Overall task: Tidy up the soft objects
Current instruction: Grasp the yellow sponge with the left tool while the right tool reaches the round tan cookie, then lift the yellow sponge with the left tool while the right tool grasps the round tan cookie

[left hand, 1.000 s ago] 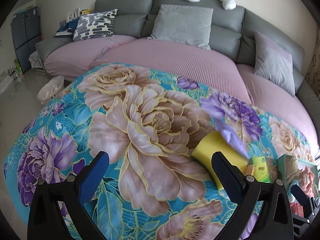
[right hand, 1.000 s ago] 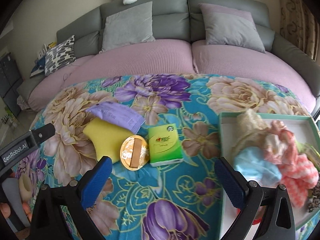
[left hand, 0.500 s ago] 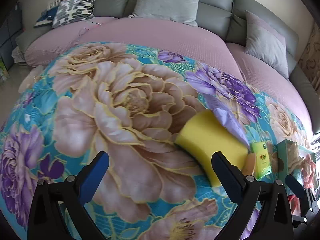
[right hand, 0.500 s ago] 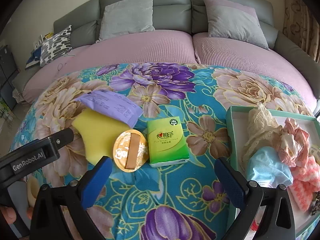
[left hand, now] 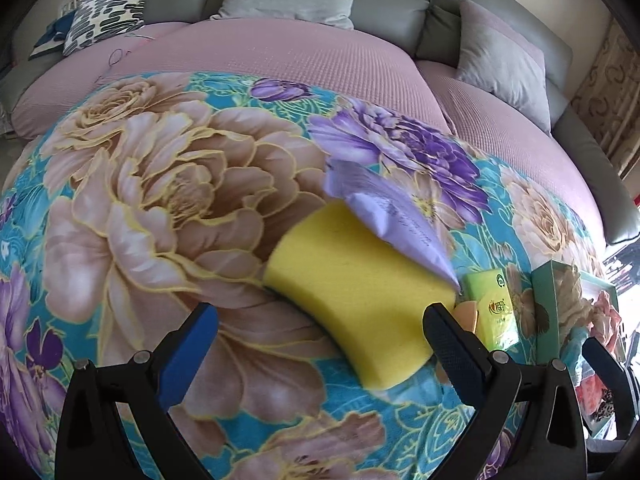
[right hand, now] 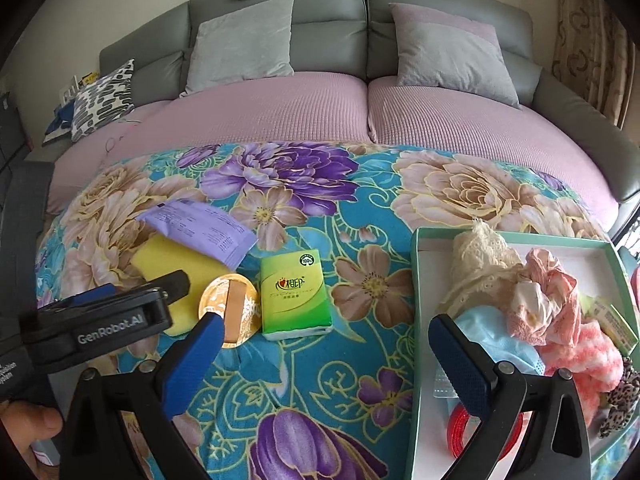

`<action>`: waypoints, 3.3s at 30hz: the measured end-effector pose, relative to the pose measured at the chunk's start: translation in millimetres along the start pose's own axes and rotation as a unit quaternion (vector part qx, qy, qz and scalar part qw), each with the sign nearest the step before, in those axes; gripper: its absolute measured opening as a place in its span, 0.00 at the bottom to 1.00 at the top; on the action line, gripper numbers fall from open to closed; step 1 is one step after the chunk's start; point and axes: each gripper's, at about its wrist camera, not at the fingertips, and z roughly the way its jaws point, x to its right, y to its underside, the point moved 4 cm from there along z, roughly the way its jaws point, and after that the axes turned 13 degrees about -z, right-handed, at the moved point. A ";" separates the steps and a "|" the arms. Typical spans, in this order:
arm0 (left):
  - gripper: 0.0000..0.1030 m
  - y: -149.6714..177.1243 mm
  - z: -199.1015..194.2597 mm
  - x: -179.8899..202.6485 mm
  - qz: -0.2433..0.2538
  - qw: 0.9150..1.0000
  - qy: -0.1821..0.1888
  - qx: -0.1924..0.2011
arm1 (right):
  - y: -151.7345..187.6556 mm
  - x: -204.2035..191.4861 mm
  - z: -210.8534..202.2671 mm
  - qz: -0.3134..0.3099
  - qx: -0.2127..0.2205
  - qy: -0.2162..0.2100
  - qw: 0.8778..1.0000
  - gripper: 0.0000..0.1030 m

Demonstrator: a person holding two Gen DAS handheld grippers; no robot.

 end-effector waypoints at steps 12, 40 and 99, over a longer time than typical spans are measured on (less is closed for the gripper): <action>0.99 -2.8 15.0 23.3 0.011 1.000 0.003 -0.003 | 0.8 13.8 -4.7 0.011 0.003 0.005 1.000 1.00; 0.58 1.0 13.3 20.8 -0.059 0.995 0.074 -0.031 | 1.4 11.4 -4.8 0.006 0.004 -0.001 1.000 1.00; 0.49 -11.6 -45.0 -77.1 -0.141 0.989 0.034 0.038 | -1.5 -70.8 43.7 -0.028 0.002 -0.116 0.993 0.51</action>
